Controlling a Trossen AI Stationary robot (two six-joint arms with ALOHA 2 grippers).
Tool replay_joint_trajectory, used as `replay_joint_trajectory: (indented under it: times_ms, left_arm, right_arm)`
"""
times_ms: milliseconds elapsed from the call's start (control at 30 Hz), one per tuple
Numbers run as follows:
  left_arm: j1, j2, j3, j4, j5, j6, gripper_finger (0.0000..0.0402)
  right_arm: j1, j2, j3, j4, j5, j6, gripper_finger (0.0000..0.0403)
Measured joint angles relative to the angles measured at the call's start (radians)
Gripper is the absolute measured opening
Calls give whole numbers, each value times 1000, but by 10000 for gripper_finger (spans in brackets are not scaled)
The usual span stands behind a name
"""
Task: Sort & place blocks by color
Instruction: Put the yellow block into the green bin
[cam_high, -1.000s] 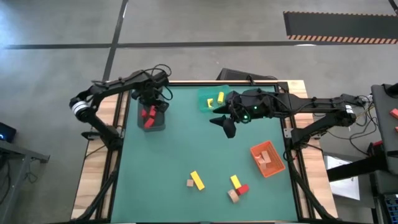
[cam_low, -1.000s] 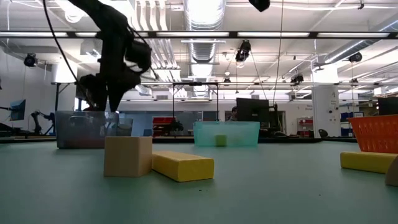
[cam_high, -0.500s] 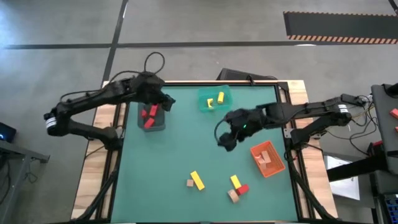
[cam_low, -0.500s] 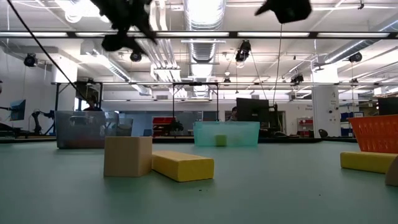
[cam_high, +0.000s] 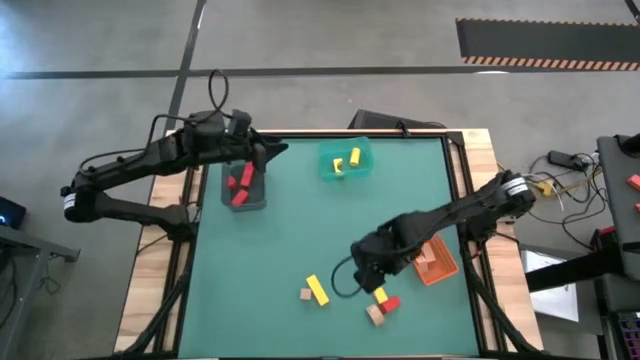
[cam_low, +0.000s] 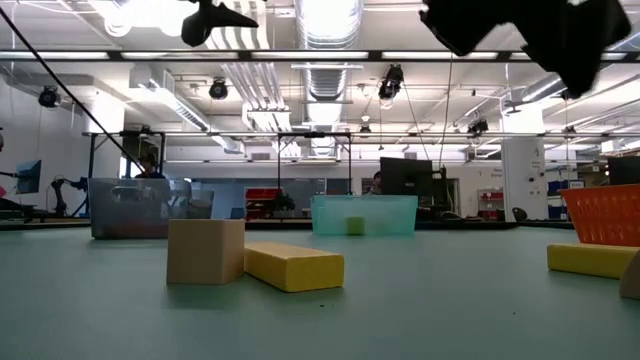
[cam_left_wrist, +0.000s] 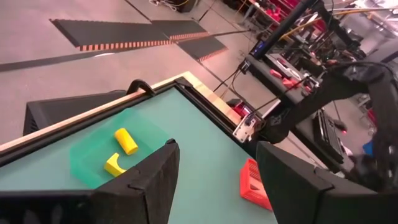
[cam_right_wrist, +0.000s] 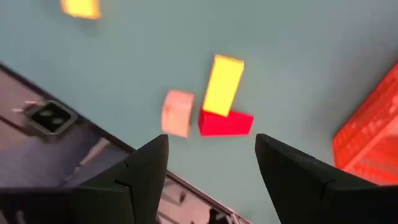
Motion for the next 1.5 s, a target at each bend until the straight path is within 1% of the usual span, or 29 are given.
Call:
replay_joint_trajectory:
  times_ms: [200,500,633,800,1100,1200,1333,1500]
  left_arm:
    - [0,16,0,0,0,0,199]
    - [0,32,0,0,0,1,199]
    - [0,31,0,0,0,2,199]
    - [0,29,-1,0,1,2,199]
    - [0,27,-1,0,1,2,199]
    - [0,28,-1,0,1,13,199]
    - [0,28,-1,0,1,22,199]
    - [0,27,-1,0,1,23,199]
  right_arm:
    - [49,108,0,-3,-1,13,231]
    - [52,249,0,5,6,-99,231]
    - [52,293,0,21,4,-119,231]
    - [51,322,0,55,-30,-126,230]
    - [52,319,-1,80,-34,-93,230]
    - [52,319,-1,113,-24,-90,230]
    - [52,323,-1,136,-22,-91,211]
    - [49,324,-1,136,-19,-90,151]
